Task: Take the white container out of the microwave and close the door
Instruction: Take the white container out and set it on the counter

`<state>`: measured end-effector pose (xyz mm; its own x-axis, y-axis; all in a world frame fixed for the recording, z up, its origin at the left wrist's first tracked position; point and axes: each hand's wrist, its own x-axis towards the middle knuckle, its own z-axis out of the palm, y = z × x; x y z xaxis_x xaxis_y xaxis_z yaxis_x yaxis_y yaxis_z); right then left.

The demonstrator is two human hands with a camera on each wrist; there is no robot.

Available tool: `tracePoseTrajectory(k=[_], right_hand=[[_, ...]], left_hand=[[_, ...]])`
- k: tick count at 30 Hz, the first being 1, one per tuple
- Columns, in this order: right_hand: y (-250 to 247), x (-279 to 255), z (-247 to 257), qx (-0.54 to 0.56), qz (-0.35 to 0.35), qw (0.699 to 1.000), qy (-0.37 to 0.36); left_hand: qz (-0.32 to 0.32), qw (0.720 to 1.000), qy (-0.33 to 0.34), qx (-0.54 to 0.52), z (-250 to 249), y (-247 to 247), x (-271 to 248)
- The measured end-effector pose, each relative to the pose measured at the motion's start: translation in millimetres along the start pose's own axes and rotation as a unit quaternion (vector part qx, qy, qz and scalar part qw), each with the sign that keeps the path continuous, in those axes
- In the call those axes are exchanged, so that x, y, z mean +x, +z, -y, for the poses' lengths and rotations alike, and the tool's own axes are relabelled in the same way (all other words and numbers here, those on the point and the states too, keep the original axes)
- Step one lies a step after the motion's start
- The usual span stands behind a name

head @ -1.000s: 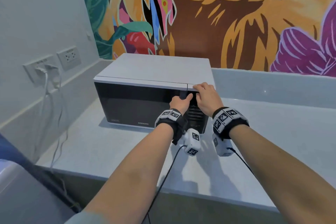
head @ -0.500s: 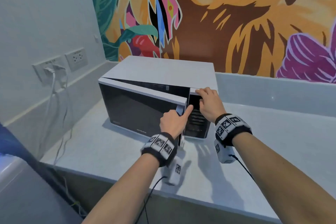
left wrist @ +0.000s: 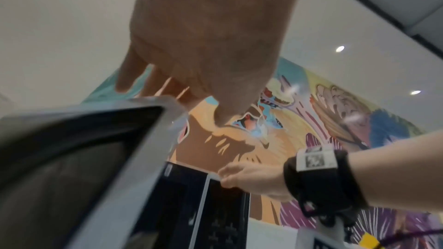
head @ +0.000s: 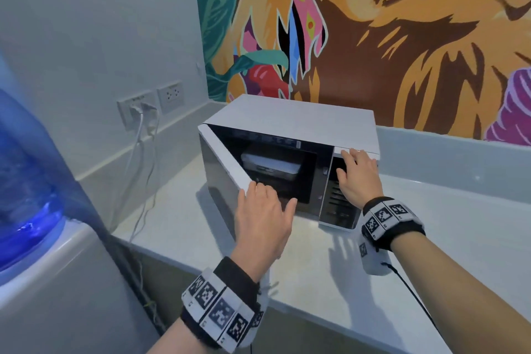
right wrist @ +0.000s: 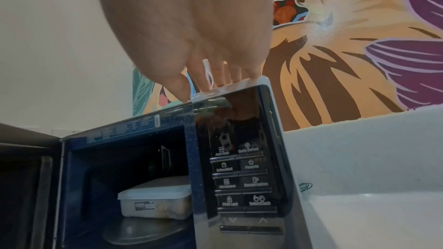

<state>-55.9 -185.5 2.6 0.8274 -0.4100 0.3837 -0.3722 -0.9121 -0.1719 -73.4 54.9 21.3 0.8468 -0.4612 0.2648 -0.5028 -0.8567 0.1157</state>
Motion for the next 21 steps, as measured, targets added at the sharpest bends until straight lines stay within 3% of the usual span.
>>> tracePoseTrajectory(k=[7,14,16,18,20,21], right_hand=[[7,1,12,0.008,-0.022,0.999,0.049],[8,-2,40,-0.022,-0.007,0.993,0.118],[13,-8,59,-0.028,-0.064,0.997,0.038],[31,-11,78,0.006,-0.08,0.988,-0.133],[54,-7,90,0.056,0.014,0.974,-0.22],[67,-1,91,0.088,0.066,0.974,-0.198]], left_hand=[[0.042,0.98,-0.165,0.104,40,-7,-25],[0.0,0.966,-0.23,0.116,76,-7,-24],[-0.054,0.976,-0.186,0.1,69,3,-13],[-0.125,0.987,-0.087,0.052,58,26,11],[-0.148,0.989,-0.001,-0.012,48,56,44],[-0.13,0.991,0.021,-0.038,45,71,64]])
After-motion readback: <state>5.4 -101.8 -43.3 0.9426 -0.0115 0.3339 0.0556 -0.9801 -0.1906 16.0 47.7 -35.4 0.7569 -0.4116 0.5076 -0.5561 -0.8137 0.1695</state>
